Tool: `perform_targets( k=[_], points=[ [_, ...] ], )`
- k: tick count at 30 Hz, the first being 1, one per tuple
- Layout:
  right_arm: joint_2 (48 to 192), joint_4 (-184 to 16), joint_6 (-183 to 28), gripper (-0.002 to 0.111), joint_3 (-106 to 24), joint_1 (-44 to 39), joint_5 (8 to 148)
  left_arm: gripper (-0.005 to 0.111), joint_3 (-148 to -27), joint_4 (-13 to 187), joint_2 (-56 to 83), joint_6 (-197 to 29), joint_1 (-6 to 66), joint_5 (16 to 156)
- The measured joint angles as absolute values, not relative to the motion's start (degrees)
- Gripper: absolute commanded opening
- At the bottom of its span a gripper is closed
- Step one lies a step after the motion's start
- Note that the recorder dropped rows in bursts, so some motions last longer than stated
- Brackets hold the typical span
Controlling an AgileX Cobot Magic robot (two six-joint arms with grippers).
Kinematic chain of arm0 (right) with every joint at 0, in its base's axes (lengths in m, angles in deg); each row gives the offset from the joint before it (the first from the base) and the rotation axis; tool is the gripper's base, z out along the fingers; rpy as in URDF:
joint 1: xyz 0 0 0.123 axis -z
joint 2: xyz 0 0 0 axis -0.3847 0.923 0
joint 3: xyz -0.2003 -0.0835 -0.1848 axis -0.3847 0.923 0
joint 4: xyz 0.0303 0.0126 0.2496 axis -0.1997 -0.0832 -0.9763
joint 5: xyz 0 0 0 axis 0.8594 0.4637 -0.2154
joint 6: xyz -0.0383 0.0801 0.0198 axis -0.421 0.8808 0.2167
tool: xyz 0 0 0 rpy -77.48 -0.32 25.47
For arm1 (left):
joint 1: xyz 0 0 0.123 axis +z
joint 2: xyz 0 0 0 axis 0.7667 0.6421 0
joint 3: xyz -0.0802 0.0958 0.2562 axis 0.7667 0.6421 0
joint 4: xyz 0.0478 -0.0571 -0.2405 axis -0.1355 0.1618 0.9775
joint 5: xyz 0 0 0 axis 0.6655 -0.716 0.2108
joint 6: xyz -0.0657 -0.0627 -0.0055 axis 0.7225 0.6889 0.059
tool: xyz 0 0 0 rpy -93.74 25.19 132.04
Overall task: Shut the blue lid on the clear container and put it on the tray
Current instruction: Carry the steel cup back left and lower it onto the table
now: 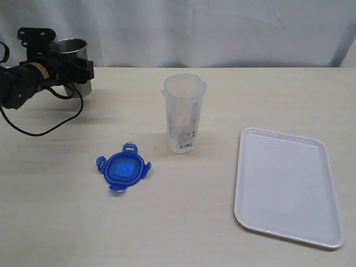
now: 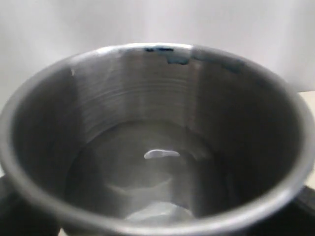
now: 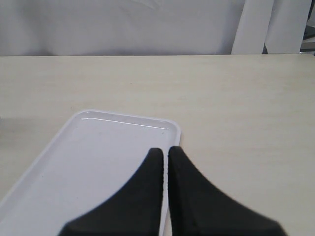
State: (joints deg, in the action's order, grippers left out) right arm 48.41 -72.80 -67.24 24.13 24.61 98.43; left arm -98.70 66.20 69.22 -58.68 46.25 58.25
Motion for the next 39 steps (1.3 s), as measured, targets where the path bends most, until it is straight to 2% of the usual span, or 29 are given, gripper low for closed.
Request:
perform_targets(
  k=[24,39],
  points=[
    [48.41,-72.8,-67.24,0.004,24.13,24.61,98.43,0.0,-98.82,64.85,77.18,-63.52,47.99,46.69],
    [48.41,-72.8,-67.24,0.004,24.13,24.61,98.43,0.0,-98.82,64.85,77.71,-65.0,47.99,44.78]
  ],
)
